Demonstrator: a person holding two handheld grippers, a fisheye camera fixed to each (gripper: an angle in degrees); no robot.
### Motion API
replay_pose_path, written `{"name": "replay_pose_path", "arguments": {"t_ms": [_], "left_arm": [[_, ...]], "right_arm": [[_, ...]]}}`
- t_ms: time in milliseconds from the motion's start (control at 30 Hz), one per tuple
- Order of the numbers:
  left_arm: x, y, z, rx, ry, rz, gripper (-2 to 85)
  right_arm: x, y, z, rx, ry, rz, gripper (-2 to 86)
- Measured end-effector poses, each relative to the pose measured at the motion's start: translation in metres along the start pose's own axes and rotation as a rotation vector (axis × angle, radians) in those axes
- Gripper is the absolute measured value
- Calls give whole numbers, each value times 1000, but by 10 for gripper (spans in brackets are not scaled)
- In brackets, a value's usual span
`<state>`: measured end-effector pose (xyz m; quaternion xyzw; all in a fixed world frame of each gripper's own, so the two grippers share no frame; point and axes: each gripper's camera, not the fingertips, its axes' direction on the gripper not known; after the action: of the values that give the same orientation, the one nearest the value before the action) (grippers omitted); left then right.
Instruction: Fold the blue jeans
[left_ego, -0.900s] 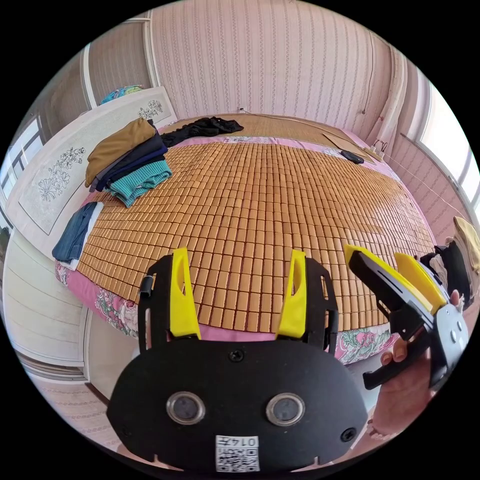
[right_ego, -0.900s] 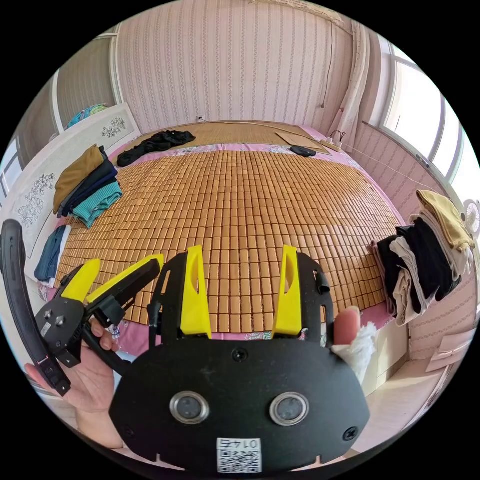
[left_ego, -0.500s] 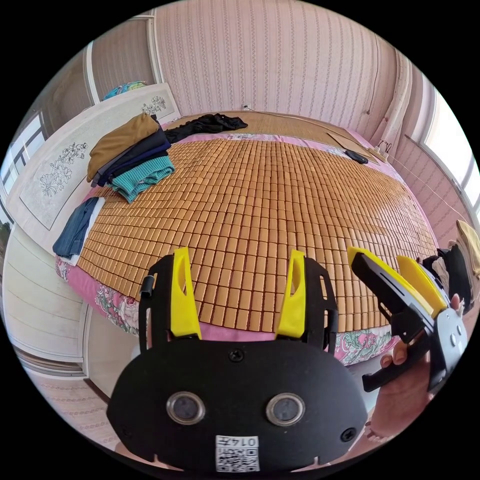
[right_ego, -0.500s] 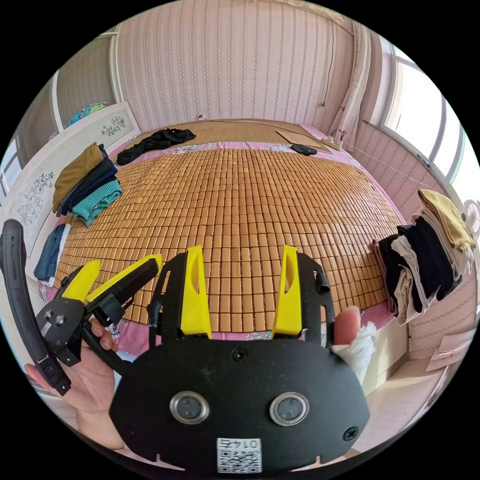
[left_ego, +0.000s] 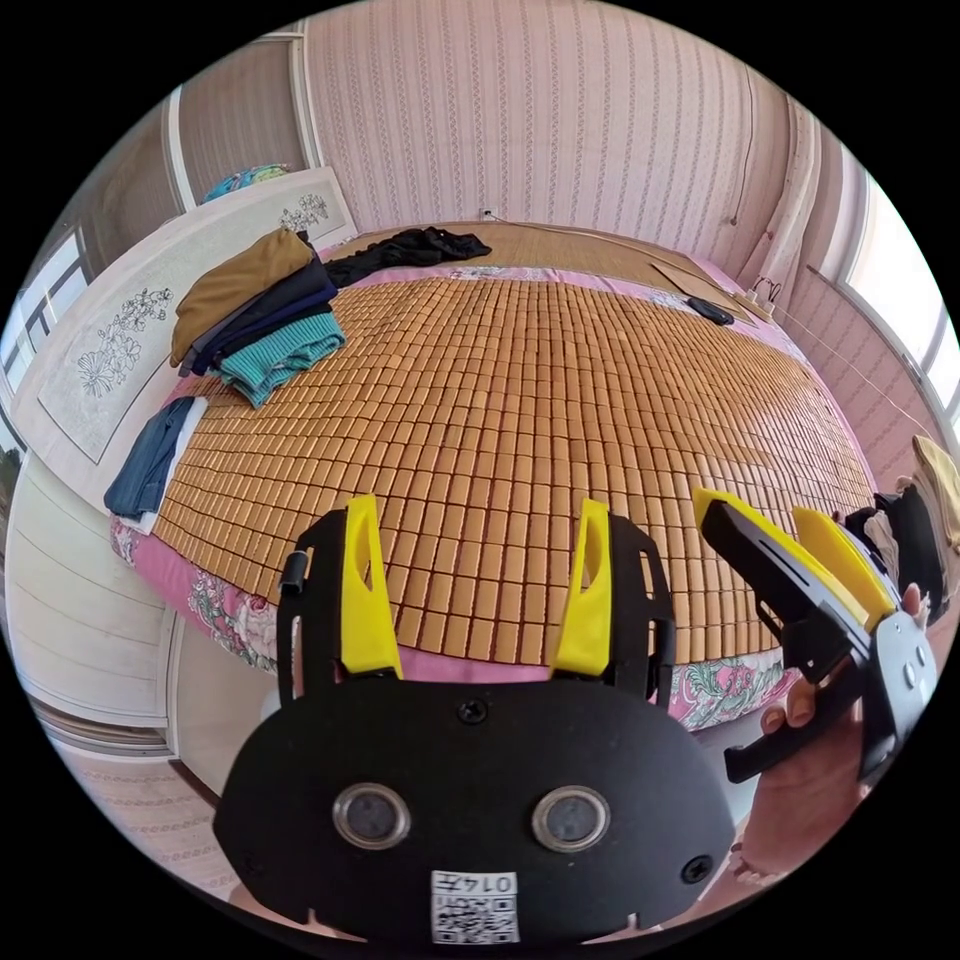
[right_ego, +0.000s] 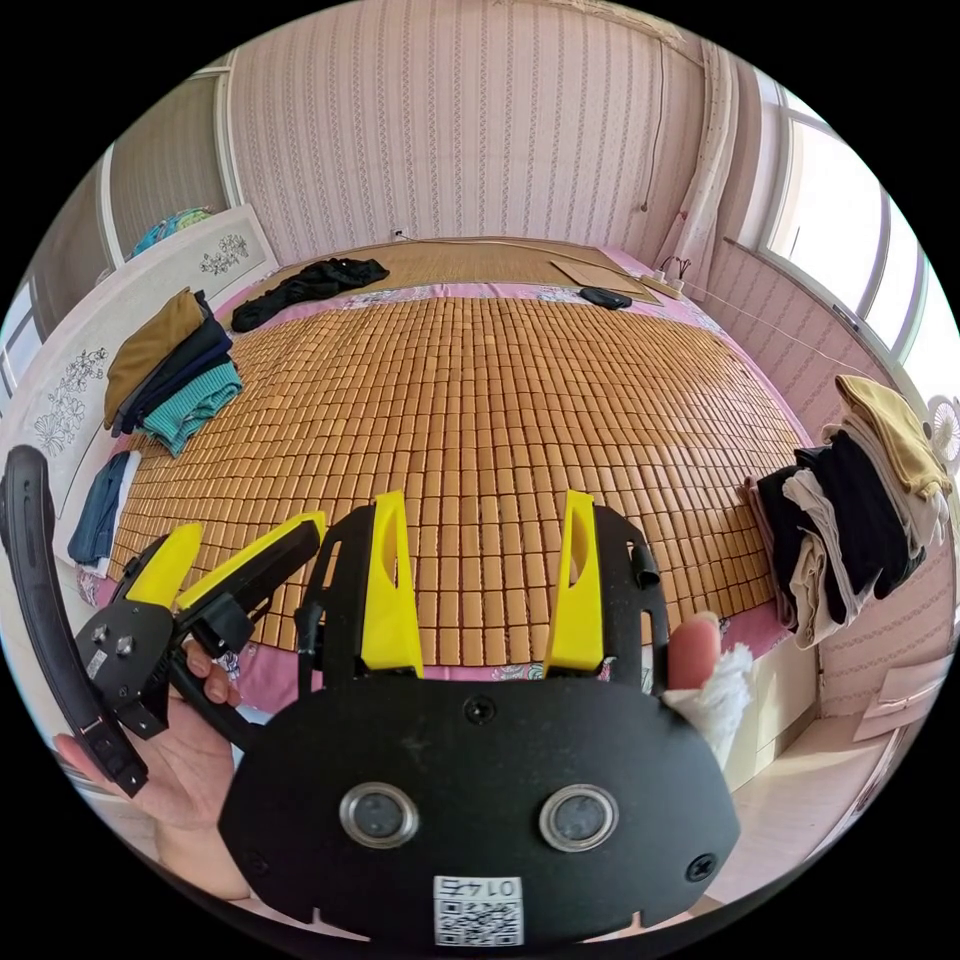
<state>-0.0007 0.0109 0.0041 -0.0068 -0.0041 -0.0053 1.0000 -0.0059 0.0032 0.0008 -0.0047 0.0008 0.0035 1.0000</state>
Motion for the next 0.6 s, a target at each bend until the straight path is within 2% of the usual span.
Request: {"name": "replay_pose_path", "arguments": {"t_ms": [267, 600], "left_arm": [[-1, 2, -1, 1, -6, -8, 265], [2, 3, -3, 5, 9, 32, 308]], "right_arm": [[-1, 1, -2, 1, 0, -2, 204], [0, 1, -4, 1, -1, 2, 202]]}}
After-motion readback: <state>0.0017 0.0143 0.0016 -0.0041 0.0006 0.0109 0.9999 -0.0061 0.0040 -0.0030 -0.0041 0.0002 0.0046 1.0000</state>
